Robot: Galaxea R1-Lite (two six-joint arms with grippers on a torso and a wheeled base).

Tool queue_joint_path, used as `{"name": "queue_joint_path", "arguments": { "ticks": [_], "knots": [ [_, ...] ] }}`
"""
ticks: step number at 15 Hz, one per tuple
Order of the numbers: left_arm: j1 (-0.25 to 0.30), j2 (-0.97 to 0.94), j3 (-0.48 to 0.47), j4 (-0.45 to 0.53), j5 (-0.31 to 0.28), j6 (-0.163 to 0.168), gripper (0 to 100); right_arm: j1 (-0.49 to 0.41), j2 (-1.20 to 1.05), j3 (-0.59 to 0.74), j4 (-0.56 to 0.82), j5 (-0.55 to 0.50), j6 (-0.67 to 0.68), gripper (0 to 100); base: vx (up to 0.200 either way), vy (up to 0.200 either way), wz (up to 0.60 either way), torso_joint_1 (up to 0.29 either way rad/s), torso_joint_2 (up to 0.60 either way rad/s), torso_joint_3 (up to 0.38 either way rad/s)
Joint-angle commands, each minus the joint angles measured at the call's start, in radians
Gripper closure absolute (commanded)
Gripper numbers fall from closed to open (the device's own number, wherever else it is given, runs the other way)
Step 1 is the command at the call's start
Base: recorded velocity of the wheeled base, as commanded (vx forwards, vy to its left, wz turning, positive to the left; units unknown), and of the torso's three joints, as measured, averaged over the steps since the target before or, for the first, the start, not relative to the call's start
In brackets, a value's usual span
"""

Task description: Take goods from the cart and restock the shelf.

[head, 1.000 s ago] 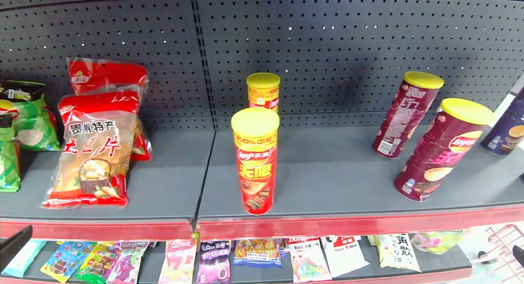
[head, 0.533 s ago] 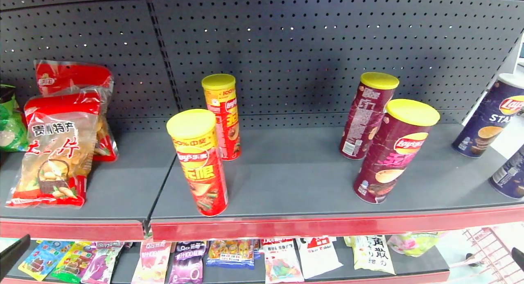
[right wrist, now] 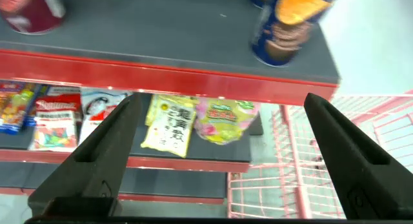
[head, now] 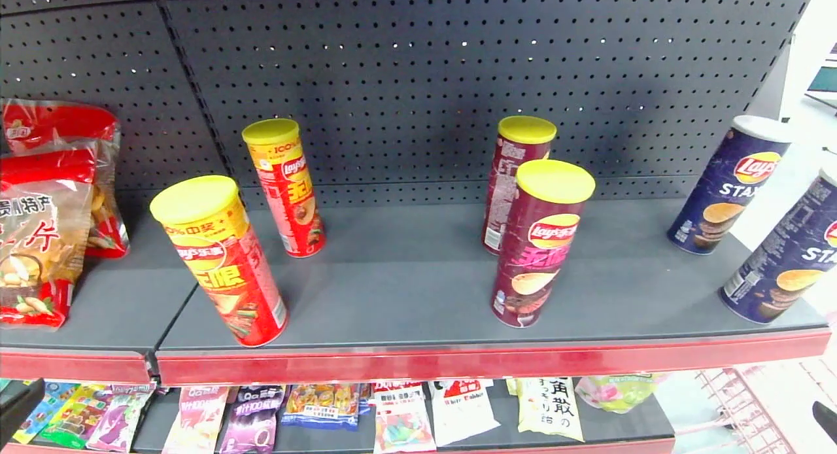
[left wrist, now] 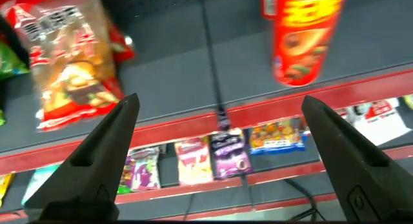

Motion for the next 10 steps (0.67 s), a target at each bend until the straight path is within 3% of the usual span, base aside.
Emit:
{"name": "queue_joint_path", "arguments": {
  "ticks": [1,7,10],
  "knots": [
    [0.000,0.000,0.003,0.001,-0.002,0.000,0,0.000,-0.001,0.006,0.001,-0.001,-0.001,0,0.000,-0.200,0.00,0.002,-0.01,0.007],
    [-0.001,-0.055,0.023,-0.001,-0.019,0.014,0,0.000,-0.032,0.009,-0.009,0.000,0.014,0,0.000,0.000,0.00,0.000,0.00,0.000],
    [0.011,-0.184,0.090,0.038,-0.026,0.014,0,-0.002,-0.121,0.031,0.001,-0.001,0.028,0,0.000,0.000,0.00,0.000,0.00,0.000]
  ]
}}
